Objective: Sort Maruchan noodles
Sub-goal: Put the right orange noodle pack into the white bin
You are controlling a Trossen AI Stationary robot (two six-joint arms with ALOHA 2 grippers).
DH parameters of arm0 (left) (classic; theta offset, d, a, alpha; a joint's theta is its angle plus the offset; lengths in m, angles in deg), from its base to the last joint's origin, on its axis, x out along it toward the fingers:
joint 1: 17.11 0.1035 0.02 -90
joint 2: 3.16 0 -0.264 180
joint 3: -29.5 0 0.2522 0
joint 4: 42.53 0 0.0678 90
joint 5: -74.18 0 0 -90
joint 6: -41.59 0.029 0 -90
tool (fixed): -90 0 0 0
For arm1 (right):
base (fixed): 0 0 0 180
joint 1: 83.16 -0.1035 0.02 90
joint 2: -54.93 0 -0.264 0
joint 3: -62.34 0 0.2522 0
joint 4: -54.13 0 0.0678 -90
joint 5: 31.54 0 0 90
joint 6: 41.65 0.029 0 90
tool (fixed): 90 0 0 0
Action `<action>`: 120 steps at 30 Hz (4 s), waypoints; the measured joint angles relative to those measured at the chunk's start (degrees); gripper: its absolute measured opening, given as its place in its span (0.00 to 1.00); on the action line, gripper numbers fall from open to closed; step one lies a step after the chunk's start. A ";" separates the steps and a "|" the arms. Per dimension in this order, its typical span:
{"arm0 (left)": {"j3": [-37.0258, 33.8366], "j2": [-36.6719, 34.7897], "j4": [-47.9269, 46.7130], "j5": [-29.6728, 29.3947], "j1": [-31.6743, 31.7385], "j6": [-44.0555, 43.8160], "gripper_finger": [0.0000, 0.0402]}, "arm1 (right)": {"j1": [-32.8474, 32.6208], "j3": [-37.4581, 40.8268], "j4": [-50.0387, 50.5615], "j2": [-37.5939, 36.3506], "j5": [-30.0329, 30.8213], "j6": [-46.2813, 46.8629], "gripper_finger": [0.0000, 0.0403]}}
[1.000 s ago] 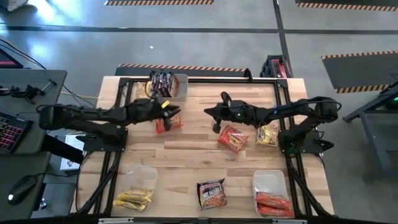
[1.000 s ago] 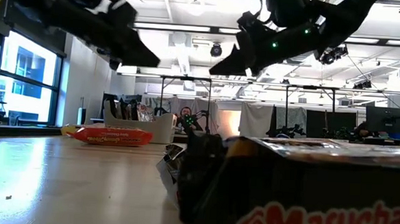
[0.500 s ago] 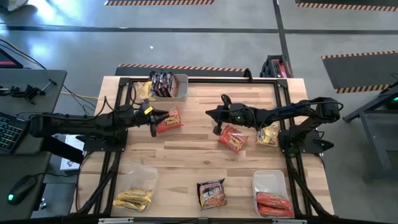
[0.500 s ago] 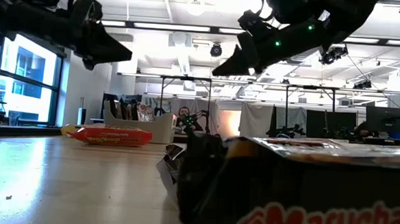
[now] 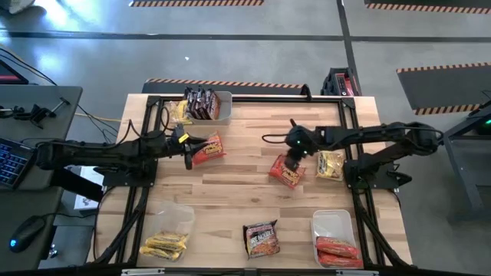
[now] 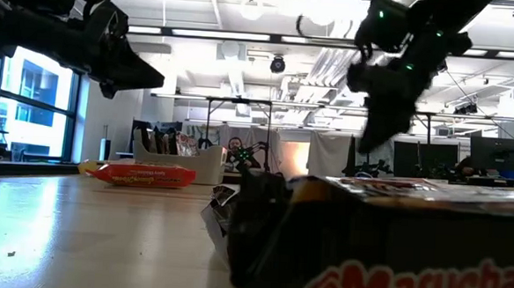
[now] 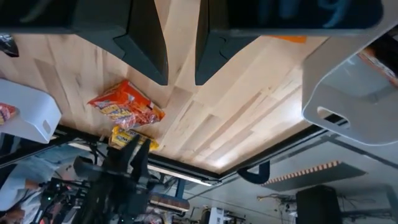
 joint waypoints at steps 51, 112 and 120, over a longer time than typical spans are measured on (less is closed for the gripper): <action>0.00 0.02 -0.02 -0.02 0.02 -0.13 0.17 | -32.04 -33.86 36.46 37.55 30.03 26.19 0.43; 0.07 0.02 4.89 -0.22 0.09 -0.11 0.17 | -29.70 -33.73 30.71 28.39 17.20 23.20 0.01; 0.07 0.03 4.76 -1.30 0.09 -0.20 0.17 | -31.98 -33.75 37.72 30.51 15.06 40.21 0.29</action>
